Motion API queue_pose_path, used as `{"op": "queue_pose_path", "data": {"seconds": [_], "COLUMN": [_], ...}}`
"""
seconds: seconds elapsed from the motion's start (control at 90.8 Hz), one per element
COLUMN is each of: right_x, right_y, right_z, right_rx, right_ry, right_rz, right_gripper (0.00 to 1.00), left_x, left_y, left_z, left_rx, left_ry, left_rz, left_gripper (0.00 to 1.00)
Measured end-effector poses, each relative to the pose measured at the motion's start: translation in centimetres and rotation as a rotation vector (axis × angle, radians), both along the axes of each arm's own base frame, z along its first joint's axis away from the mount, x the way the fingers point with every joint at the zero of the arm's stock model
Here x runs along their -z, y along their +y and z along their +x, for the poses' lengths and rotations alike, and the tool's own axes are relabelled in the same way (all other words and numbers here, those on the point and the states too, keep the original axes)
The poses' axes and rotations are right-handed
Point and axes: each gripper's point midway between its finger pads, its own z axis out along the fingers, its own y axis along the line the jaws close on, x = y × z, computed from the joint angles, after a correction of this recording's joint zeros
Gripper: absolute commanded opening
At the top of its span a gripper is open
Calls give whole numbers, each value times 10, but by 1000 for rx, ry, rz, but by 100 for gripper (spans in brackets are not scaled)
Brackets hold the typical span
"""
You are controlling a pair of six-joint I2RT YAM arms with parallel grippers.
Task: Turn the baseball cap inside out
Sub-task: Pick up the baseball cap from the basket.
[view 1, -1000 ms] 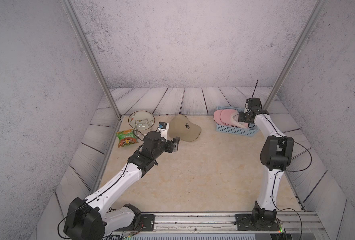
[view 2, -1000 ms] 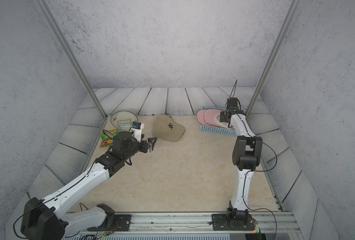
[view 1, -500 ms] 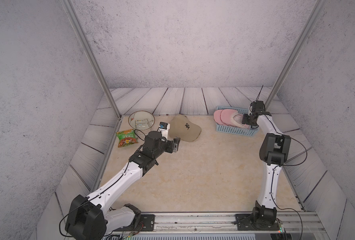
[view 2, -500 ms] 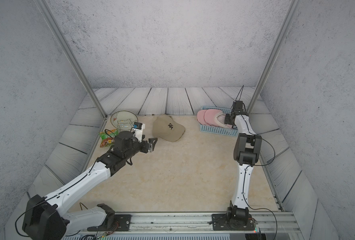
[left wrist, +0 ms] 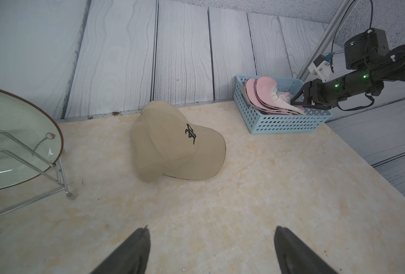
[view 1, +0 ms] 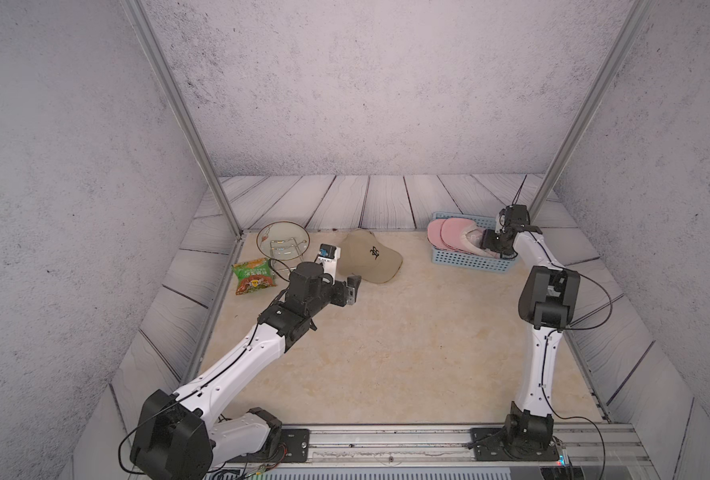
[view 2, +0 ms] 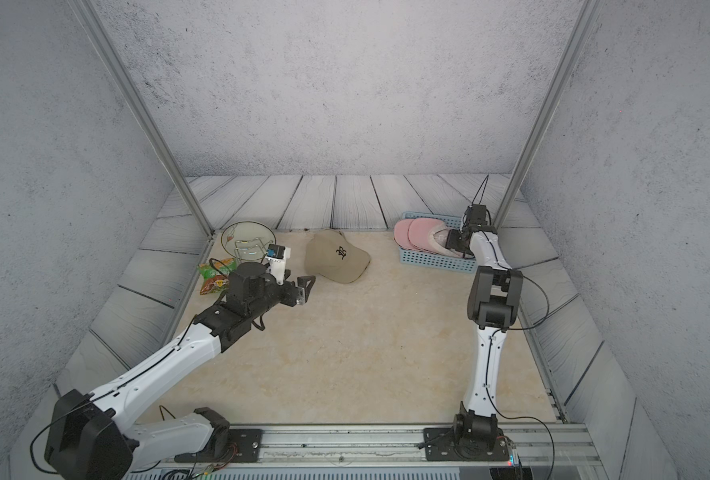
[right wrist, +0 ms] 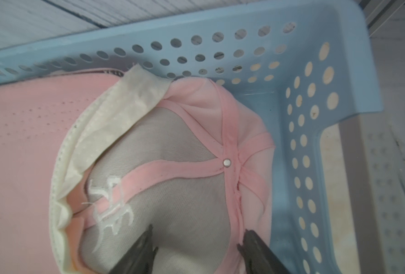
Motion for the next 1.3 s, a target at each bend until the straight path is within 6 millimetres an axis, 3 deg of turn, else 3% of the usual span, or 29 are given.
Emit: {"op": "queue_pose_path", "data": {"seconds": [0.176, 0.363, 0.594, 0.738, 1.134, 1.299], "right_x": [11, 20, 22, 10, -72, -93], "right_y": [5, 9, 10, 8, 6, 6], "right_z": [6, 7, 8, -1, -19, -22], "right_rx": [-16, -19, -32, -20, -7, -9], "right_ry": [1, 12, -18, -34, -183, -232], "right_rz": [64, 125, 126, 107, 58, 51], "right_gripper": [43, 0, 0, 0, 0, 0], "left_x": [0, 0, -1, -1, 0, 0], "left_y": [0, 0, 0, -1, -2, -3], "left_z": [0, 0, 0, 1, 1, 0], "left_rx": [1, 1, 3, 5, 9, 19], "left_ry": [-2, -3, -4, -3, 1, 3], "left_rz": [3, 3, 6, 5, 5, 1], "left_gripper": [88, 88, 88, 88, 88, 88]}}
